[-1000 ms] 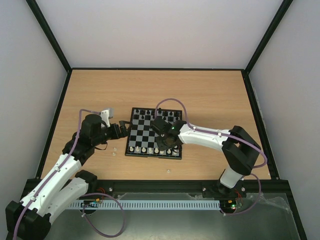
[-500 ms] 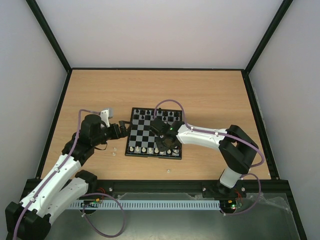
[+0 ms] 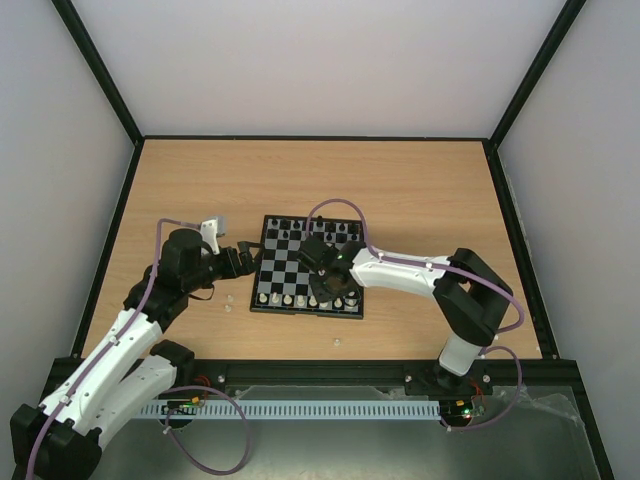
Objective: Set up the chess pieces on the board
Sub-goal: Place the chess piece on the chessboard, then pick up the chess piece at the center of the board.
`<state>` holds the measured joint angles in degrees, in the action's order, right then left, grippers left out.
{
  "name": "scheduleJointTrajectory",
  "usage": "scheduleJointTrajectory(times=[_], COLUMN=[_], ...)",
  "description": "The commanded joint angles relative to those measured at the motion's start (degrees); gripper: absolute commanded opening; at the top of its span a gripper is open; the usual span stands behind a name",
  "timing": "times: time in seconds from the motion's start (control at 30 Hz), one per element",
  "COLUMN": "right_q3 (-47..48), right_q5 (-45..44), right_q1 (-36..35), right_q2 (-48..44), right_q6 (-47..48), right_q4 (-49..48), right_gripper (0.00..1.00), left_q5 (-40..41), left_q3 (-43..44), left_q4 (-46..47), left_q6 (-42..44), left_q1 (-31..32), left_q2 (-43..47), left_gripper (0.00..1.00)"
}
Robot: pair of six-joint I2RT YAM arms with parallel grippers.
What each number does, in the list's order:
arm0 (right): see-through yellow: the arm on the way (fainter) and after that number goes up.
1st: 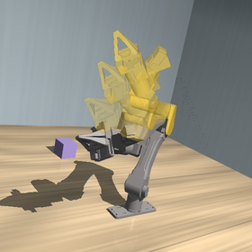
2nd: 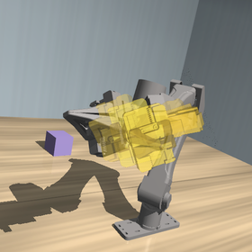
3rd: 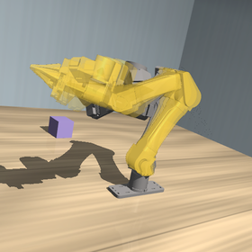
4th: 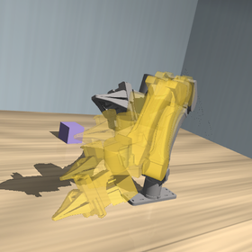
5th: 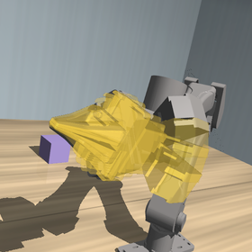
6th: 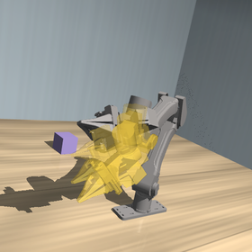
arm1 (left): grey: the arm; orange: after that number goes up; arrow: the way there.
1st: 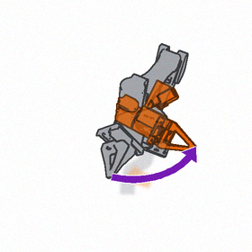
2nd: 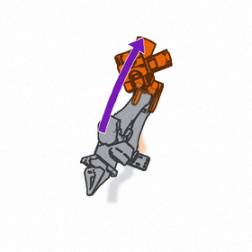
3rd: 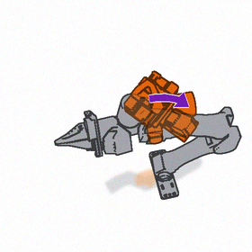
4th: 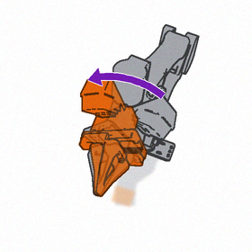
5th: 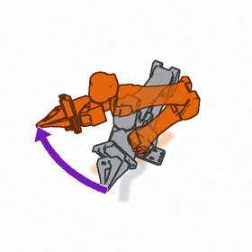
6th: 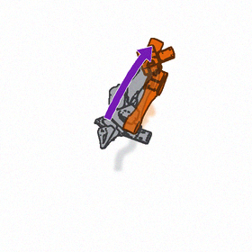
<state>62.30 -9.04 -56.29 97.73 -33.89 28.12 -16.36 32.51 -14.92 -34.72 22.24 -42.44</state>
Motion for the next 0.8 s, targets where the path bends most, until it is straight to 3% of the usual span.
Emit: scheduleJointTrajectory(times=[0.0, 0.33, 0.5, 0.7, 0.77], right_q3=[1.8, 3.3, -0.7, -5.3, -5.9], right_q5=[-0.7, -3.6, -6.1, -7.6, -7.8], right_q1=[-0.5, -0.5, -0.5, -0.4, -0.3], right_q2=[0.4, -7.5, -16.0, -26.1, -27.6], right_q6=[-0.6, -0.8, -0.7, -0.7, -0.5], right_q4=[1.7, 3.9, 3.0, 0.3, -0.4], right_gripper=[0.16, 0.53, 0.66, 0.88, 1.00], left_q5=[0.2, 1.5, 3.9, 5.9, 6.5], left_q3=[-0.6, -0.6, -0.5, -1.8, -1.7], left_q4=[-0.4, 0.0, 0.0, 0.5, 0.5], left_q6=[-0.1, -0.4, -0.3, -1.1, -1.1], left_q1=[0.3, 0.3, 0.3, 0.3, 0.3], left_q2=[0.8, -0.4, -3.4, -4.9, -5.6], left_gripper=[0.99, 0.99, 0.99, 0.99, 0.99])
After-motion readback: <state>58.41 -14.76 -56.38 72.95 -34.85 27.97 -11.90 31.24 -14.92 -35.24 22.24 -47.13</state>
